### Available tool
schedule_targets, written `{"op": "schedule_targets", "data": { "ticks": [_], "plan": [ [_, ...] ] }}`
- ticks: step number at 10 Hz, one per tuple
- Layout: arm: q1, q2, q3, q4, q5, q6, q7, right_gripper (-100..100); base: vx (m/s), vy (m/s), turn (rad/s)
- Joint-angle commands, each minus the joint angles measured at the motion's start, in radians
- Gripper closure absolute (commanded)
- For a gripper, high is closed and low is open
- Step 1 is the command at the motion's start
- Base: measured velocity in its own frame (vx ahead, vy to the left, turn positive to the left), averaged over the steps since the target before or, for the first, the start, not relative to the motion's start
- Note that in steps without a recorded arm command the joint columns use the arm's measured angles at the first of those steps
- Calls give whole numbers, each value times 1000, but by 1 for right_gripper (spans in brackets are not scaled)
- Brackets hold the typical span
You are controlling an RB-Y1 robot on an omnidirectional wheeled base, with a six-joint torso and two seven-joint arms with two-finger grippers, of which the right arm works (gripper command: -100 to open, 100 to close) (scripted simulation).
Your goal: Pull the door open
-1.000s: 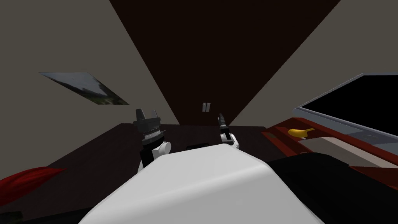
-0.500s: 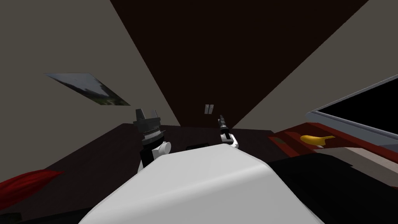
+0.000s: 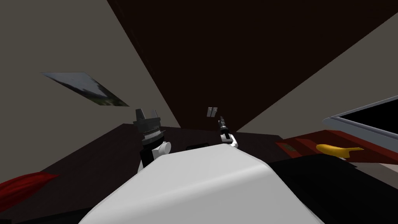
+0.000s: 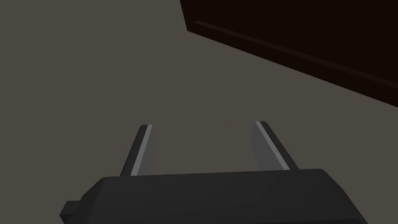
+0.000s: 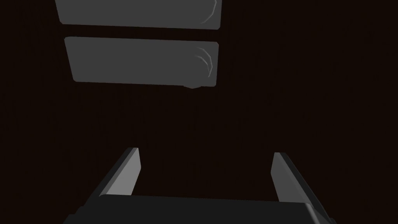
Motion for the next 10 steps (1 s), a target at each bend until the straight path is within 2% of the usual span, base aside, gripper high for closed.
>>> {"op": "schedule_targets", "data": {
  "ticks": [1, 3, 4, 6, 8, 10],
  "plan": [
    [-9, 1, -8, 20, 5, 8, -16, -100, 194, -5, 44],
    [-11, 1, -10, 24, 6, 7, -16, -100, 131, 26, 15],
    [6, -15, -40, 38, 0, 14, -19, -100, -17, -23, -140],
    [25, -34, -76, 54, -8, 20, -19, -100, -32, -53, -105],
    [38, -53, -110, 70, -16, 25, -20, -100, 24, -59, -71],
    [40, -65, -130, 84, -23, 27, -21, -100, 110, -68, -11]
  ]
}}
